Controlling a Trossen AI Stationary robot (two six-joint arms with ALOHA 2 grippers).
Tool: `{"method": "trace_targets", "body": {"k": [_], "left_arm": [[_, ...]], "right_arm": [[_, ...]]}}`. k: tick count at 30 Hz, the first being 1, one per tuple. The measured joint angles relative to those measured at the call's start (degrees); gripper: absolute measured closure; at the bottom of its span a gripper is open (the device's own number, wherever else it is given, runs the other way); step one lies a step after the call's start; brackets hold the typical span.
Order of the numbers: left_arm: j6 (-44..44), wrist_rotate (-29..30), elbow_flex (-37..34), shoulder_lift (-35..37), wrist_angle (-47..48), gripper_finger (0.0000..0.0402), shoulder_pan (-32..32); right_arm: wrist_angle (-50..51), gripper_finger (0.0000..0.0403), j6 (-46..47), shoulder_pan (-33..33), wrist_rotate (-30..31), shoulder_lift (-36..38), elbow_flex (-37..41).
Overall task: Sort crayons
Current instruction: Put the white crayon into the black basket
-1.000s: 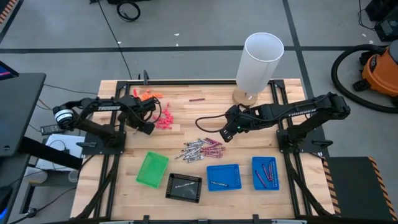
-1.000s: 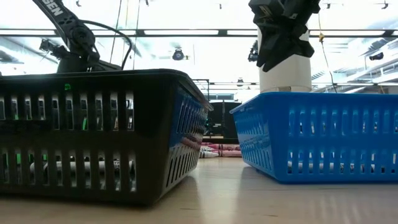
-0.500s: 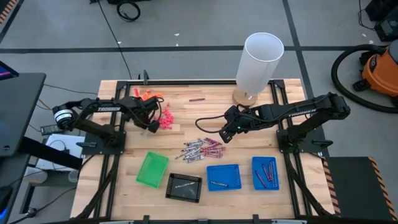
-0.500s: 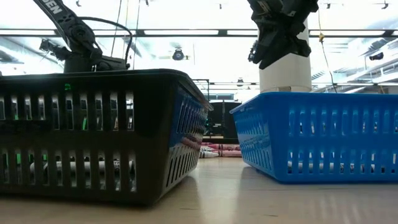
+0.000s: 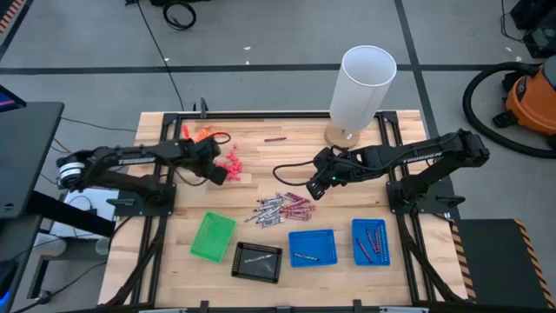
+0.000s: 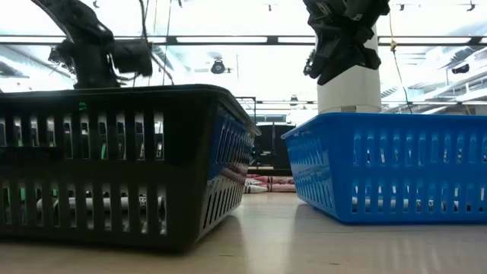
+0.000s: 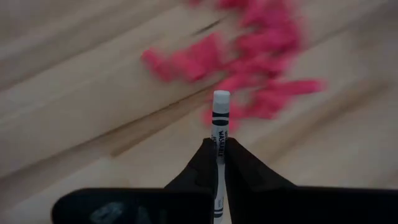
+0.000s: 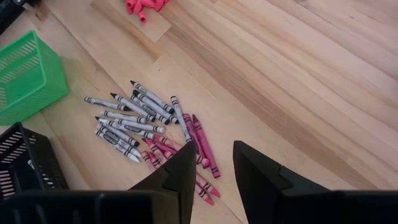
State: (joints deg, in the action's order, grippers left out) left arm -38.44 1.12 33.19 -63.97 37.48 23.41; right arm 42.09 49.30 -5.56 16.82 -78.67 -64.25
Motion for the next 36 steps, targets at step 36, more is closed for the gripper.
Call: {"method": "trace_targets", "body": {"k": [36], "left_arm": [[-3.31, -2.55, 23.12, -29.07, -31.67, 0.0388, -51.68]], "right_arm": [[5.68, 0.0289, 1.33, 0.0, -2.1, 2.95, -0.02]]}}
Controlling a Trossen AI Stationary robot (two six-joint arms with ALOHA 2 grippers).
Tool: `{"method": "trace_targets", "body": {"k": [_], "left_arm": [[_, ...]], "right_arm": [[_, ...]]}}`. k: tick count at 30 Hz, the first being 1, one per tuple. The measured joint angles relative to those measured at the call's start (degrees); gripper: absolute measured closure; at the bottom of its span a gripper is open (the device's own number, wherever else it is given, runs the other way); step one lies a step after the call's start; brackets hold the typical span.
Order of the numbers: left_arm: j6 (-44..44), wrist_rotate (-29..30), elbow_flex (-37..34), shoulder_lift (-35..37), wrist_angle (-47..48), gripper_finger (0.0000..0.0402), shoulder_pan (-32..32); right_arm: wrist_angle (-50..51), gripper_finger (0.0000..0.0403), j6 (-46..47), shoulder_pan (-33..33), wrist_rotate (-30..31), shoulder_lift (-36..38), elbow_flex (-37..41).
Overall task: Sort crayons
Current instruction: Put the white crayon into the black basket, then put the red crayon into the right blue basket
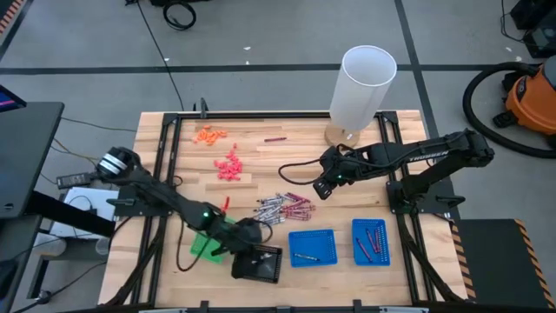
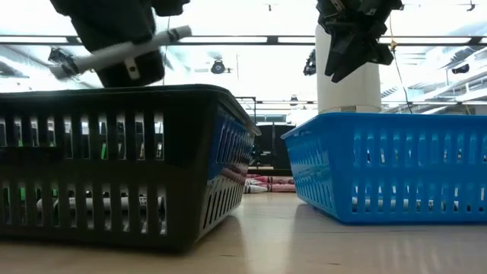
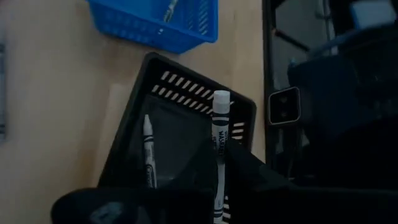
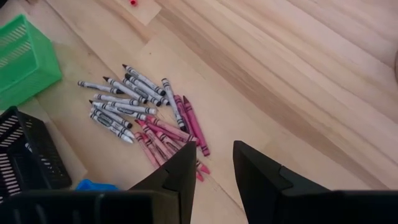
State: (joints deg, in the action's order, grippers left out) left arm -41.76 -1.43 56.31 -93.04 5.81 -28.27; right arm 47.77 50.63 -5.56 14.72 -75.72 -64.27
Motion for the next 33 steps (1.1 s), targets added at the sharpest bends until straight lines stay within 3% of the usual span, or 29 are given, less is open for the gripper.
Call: {"method": "trace_targets", "body": {"k": [4, 7, 12, 15, 20, 23, 27, 33], "left_arm": [[2.26, -1.3, 1.49, -3.1, -0.5, 0.0362, 0.0], [2.76, -1.47, 1.64, -3.32, -0.56, 0.0317, 0.02], [3.93, -4.45, 1.71, -0.08, 2.47, 0.0235, 2.08], [6.49, -2.38, 1.82, 3.01, 8.3, 0.021, 4.79], [14.48, 4.51, 1.8, 5.4, 16.83, 0.0207, 11.22], [20.87, 4.85, 1.73, 5.16, 18.84, 0.0215, 15.43], [28.39, 4.66, -0.59, 4.64, 16.22, 0.0221, 19.99], [30.05, 3.5, -8.75, 4.6, 6.84, 0.0221, 27.63]], "right_arm": [[0.04, 0.0289, 0.15, -0.04, -0.91, 0.02, 0.02], [0.47, 0.0289, 0.17, -0.04, -1.0, 0.02, 0.0], [0.6, 0.0289, 0.17, -0.04, -0.99, 0.02, 0.01], [0.46, 0.0289, 0.24, -0.04, -0.53, 0.02, 0.02], [-0.82, 0.0289, 0.41, -0.05, 0.49, 0.02, 0.0], [-1.6, 0.0289, 0.37, -0.09, 1.1, 0.02, 0.0], [-1.62, 0.0289, 0.63, -0.09, 1.7, 0.02, 0.0], [-1.48, 0.0289, 1.78, -0.1, 2.12, 0.0, 0.0]]}}
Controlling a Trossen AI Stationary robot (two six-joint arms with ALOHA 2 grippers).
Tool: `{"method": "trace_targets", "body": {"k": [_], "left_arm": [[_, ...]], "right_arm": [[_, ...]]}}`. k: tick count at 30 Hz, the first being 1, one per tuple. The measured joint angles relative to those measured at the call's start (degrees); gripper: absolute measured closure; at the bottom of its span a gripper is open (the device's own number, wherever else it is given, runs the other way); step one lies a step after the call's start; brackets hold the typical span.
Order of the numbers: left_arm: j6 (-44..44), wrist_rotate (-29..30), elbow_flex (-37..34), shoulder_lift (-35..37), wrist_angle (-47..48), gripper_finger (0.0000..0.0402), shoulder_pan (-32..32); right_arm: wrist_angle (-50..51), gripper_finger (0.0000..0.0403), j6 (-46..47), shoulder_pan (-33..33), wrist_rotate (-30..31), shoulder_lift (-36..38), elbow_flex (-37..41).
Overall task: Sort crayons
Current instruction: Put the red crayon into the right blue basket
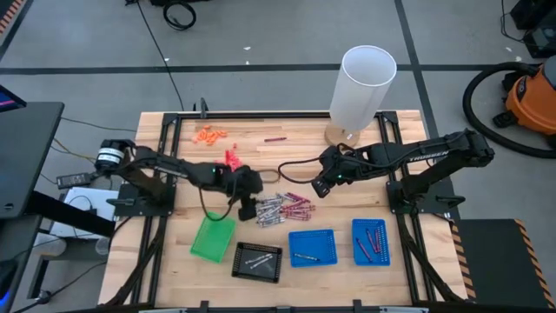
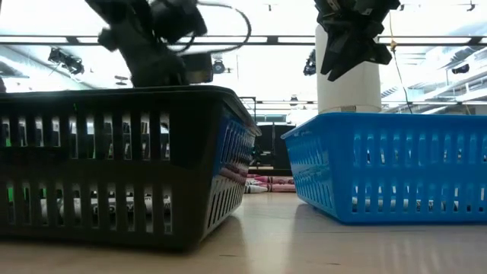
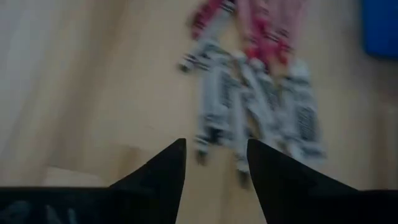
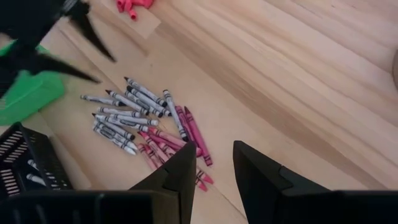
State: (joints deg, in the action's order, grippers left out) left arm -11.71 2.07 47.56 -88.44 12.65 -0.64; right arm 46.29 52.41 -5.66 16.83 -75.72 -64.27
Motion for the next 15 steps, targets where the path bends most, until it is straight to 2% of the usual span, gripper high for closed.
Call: {"method": "trace_targets", "body": {"k": [7, 9, 15], "left_arm": [[5.65, -0.62, -1.06, -0.83, -9.49, 0.0221, 11.33], [6.89, -2.82, -1.03, -1.86, -11.21, 0.0221, 15.16], [13.59, -6.14, 2.91, -6.61, -12.92, 0.0221, 23.34]], "right_arm": [[-2.03, 0.0289, 0.01, -0.01, 1.27, 0.0, 0.0], [-2.75, 0.0289, -0.01, 0.01, 1.52, 0.0, 0.0], [-3.05, 0.0289, 0.53, 0.92, 1.52, 0.0, 0.0]]}}
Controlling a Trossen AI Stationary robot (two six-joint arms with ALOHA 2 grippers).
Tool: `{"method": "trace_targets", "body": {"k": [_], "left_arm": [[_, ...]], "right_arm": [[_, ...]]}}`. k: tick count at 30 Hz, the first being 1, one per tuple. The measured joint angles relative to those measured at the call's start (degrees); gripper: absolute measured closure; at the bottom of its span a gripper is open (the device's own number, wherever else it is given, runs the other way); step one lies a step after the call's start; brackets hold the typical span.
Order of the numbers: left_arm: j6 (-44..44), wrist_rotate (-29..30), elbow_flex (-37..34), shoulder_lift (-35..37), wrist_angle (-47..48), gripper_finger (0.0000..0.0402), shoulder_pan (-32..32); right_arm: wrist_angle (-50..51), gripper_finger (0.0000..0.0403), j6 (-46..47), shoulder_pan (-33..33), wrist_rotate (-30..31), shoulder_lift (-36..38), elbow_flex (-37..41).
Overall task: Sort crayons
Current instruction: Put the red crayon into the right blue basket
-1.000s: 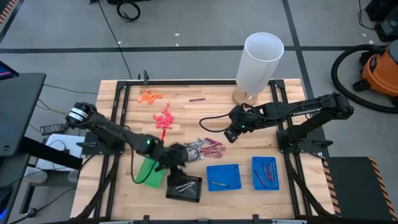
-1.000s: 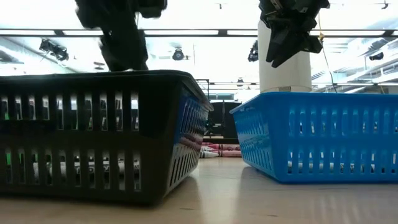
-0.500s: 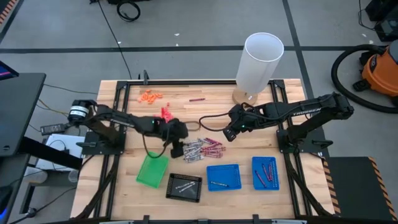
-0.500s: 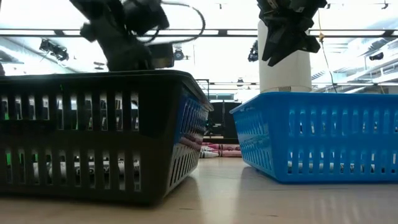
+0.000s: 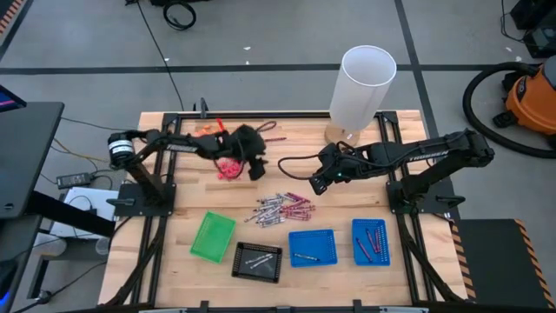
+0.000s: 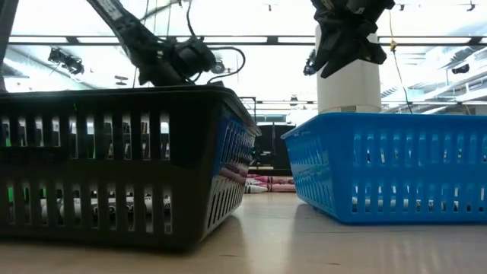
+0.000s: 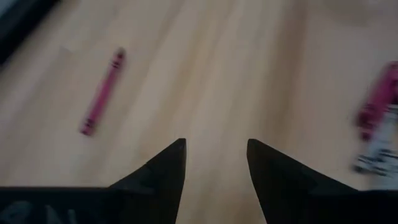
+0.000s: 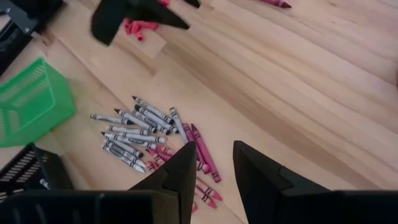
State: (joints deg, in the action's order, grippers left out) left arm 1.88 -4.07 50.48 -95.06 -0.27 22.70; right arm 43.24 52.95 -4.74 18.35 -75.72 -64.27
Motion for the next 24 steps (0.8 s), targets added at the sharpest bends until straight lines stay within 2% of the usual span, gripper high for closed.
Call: {"method": "trace_targets", "body": {"k": [11, 15, 24], "left_arm": [[11.33, -3.96, 9.01, -10.21, -1.37, 0.0221, 8.89], [11.45, -7.8, 13.16, -14.15, 1.34, 0.0221, 10.96], [15.73, -7.21, 22.46, -20.25, 9.41, 0.0221, 12.24]], "right_arm": [[-1.34, 0.0289, 1.62, 1.46, -0.04, 0.01, 0.0], [-1.64, 0.0289, 2.85, 1.61, 0.04, 0.0, 0.0], [-1.64, 0.0289, 4.69, 1.61, 0.22, 0.0, 0.0]]}}
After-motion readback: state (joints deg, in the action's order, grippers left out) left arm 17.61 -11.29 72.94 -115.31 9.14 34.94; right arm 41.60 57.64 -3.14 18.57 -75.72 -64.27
